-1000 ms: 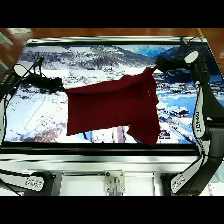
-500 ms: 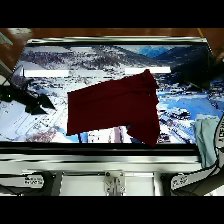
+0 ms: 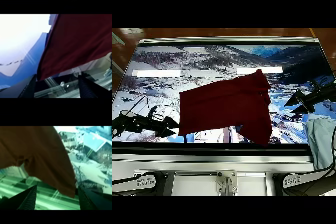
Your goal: Fold the shirts.
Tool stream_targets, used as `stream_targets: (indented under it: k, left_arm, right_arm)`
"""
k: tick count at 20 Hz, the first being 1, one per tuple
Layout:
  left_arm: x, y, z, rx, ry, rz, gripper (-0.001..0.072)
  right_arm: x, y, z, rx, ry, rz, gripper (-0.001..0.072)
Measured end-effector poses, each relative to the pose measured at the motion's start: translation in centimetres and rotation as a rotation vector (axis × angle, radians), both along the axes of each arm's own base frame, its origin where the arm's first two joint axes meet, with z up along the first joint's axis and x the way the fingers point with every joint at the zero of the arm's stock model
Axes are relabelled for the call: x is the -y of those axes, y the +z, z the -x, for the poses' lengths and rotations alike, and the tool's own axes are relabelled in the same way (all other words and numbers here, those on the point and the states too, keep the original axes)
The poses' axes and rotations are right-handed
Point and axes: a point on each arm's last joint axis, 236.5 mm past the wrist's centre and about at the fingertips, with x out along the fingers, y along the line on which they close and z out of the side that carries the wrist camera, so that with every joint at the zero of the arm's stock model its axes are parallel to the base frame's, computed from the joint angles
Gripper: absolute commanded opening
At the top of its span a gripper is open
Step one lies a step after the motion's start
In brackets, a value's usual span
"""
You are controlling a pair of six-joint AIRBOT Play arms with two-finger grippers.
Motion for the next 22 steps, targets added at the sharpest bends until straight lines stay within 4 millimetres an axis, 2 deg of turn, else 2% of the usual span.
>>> stream_targets:
  k: [3,4,5,6,7,9,12,18,19,20,21,22]
  left_arm:
    - [0.6,-0.9,0.0,-0.009,0.014,0.013,0.0594]
    - [1.2,-1.1,0.2,-0.019,0.005,0.023,0.0567]
    - [1.7,-1.3,0.2,-0.023,-0.003,0.028,0.0434]
    - [2.2,-1.7,0.1,-0.023,-0.008,0.023,0.0222]
    - [2.4,-2.1,0.0,-0.019,-0.016,0.009,0.0081]
    - [3.0,-2.3,-0.7,-0.002,-0.004,0.004,0.0040]
    - [3.3,-1.6,-2.1,0.038,-0.002,0.000,0.0039]
    - [3.0,2.8,-6.2,0.203,-0.016,-0.021,0.0039]
    - [3.0,3.5,-6.7,0.228,-0.018,-0.025,0.0039]
    - [2.9,4.3,-7.2,0.250,-0.020,-0.028,0.0039]
    - [2.8,4.9,-7.6,0.271,-0.020,-0.032,0.0038]
    - [2.7,5.5,-8.1,0.291,-0.019,-0.036,0.0037]
  right_arm:
    - [0.3,-0.6,0.1,-0.004,-0.007,0.017,0.0636]
    - [0.4,-0.8,0.1,-0.007,-0.008,0.025,0.0636]
    - [0.4,-1.2,0.3,-0.016,-0.002,0.036,0.0636]
    - [0.3,-1.6,0.5,-0.024,0.006,0.047,0.0636]
    - [0.1,-2.2,0.8,-0.036,0.019,0.062,0.0636]
    - [-0.5,-3.5,1.3,-0.059,0.048,0.098,0.0636]
    - [-2.0,-5.6,1.5,-0.068,0.088,0.135,0.0636]
    - [-6.5,-10.1,0.8,-0.053,0.202,0.161,0.0616]
    - [-7.3,-10.5,0.7,-0.053,0.216,0.155,0.0440]
    - [-8.2,-11.0,0.9,-0.064,0.234,0.149,0.0201]
    - [-8.7,-11.4,0.8,-0.058,0.245,0.153,0.0068]
    - [-9.2,-11.6,0.5,-0.046,0.250,0.153,0.0061]
